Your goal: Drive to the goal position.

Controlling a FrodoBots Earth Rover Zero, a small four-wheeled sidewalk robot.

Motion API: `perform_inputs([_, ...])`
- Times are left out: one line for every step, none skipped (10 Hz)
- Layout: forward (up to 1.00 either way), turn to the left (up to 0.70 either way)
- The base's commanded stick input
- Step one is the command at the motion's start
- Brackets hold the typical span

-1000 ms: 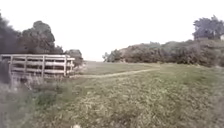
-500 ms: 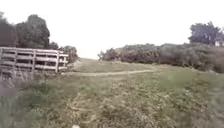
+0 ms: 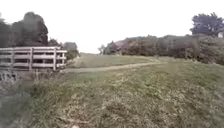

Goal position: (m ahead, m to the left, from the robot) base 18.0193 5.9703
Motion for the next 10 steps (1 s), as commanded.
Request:
perform_inputs([0.7,0.0])
perform_inputs([0.7,0.0])
perform_inputs([0.7,0.0])
perform_inputs([0.7,0.0])
perform_inputs([0.7,0.0])
perform_inputs([0.7,0.0])
perform_inputs([0.0,0.0])
perform_inputs([0.0,0.0])
perform_inputs([0.0,0.0])
perform_inputs([0.0,0.0])
